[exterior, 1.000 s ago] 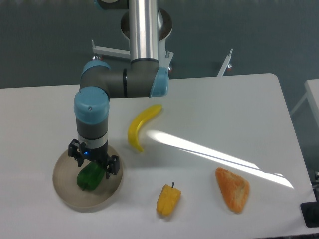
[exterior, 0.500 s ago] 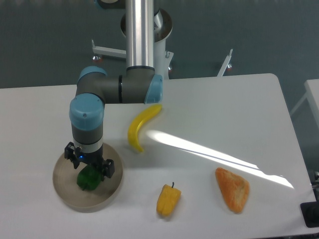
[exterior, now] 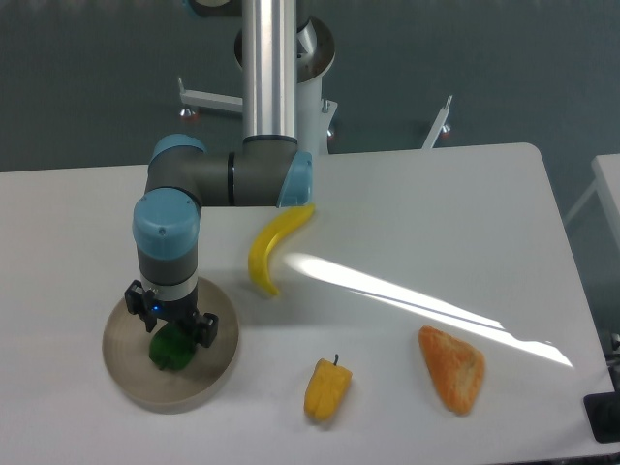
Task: Pick up the green pepper from the plate
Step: 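Descend around the green pepper and close the gripper on it, then lift the green pepper up off the plate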
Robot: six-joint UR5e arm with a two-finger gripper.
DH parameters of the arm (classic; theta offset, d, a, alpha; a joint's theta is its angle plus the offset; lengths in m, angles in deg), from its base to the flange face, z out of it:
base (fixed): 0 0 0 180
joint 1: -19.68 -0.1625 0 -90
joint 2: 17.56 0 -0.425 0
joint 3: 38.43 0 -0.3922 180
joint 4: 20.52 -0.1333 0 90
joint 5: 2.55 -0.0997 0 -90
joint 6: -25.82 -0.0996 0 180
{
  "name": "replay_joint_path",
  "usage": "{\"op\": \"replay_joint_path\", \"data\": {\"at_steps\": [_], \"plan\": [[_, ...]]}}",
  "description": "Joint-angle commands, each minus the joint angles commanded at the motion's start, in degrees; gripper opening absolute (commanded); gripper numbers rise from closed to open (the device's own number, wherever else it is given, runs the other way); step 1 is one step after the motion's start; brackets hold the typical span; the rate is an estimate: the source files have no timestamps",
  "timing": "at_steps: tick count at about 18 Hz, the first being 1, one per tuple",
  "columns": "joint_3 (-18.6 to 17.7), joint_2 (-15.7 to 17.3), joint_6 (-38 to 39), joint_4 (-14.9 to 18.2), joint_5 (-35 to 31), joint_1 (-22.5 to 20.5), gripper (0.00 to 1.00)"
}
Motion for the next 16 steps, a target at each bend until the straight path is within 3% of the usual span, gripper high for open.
{"op": "replay_joint_path", "data": {"at_steps": [1,11,16], "plan": [[0.0,0.0,0.0,0.0,0.0,0.0,0.32],[0.6,0.7,-0.3,0.2,0.1,0.0,0.26],[-0.1,4.9,-6.3,2.5,-1.9,-2.2,0.25]]}}
